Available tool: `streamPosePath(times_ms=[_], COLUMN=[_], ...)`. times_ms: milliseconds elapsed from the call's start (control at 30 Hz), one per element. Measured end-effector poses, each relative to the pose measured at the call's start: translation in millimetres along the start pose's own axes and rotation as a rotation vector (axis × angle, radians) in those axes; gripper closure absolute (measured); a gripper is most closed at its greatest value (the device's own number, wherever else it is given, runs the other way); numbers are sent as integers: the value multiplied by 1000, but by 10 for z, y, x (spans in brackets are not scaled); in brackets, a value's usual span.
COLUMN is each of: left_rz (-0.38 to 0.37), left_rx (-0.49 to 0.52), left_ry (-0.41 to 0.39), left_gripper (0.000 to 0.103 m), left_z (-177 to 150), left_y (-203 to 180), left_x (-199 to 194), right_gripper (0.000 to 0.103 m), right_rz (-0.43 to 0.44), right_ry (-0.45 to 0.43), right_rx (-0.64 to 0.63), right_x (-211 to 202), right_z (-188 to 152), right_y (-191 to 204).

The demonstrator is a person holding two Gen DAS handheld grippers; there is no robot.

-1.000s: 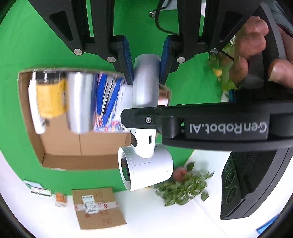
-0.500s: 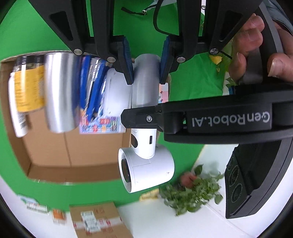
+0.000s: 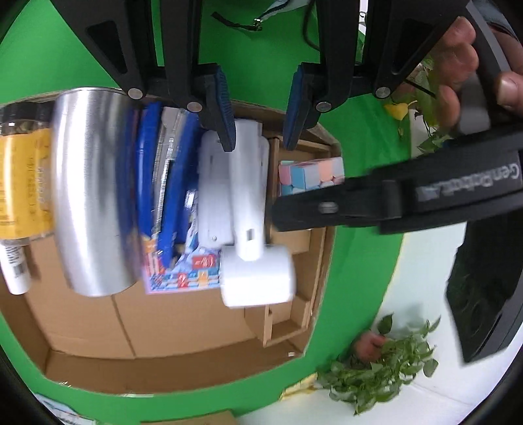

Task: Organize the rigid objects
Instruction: 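Open both grippers and pull them back from the box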

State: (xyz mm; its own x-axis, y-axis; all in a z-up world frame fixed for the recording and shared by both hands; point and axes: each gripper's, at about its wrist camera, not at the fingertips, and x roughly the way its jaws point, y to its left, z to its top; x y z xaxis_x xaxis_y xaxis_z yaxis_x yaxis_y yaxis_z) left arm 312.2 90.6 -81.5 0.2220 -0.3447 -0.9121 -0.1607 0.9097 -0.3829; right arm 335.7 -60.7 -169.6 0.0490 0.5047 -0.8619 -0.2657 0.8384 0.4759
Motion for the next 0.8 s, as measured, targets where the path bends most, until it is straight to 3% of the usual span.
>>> streamPosePath(times_ms=[33, 67, 100, 167, 200, 267, 367, 533, 733, 800], left_rz=[21, 52, 91, 183, 220, 296, 293, 262, 231, 228], left_rx=[4, 10, 23, 72, 89, 125, 130, 94, 101, 111], left_ry=[-30, -76, -138, -259, -296, -398, -473, -489, -498, -500], left_gripper=[58, 45, 39, 32, 25, 23, 23, 23, 22, 16], left_z=[-19, -51, -111, -236, -284, -445, -674, -872, -1072, -1126], left_y=[-15, -25, -56, -141, -180, -282, -351, -439, -544, -594], left_x=[-90, -210, -361, -639, -729, -965, -1249, -1380, -1394, -1408], right_gripper=[59, 44, 31, 17, 13, 7, 5, 4, 3, 3], right_rz=[-11, -26, -44, -91, -130, -197, -302, -413, -468, -480], right_ry=[-17, -37, -65, -124, -161, -228, -294, -311, -326, -330], right_rx=[-2, -6, -13, -40, -67, -118, -155, -158, -142, -143], right_x=[-67, -141, -242, -473, -619, -883, -1252, -1701, -2194, -2295], right_z=[-14, -32, -60, -122, -165, -263, -445, -668, -941, -1022], right_y=[6, 19, 43, 131, 196, 313, 475, 647, 791, 819])
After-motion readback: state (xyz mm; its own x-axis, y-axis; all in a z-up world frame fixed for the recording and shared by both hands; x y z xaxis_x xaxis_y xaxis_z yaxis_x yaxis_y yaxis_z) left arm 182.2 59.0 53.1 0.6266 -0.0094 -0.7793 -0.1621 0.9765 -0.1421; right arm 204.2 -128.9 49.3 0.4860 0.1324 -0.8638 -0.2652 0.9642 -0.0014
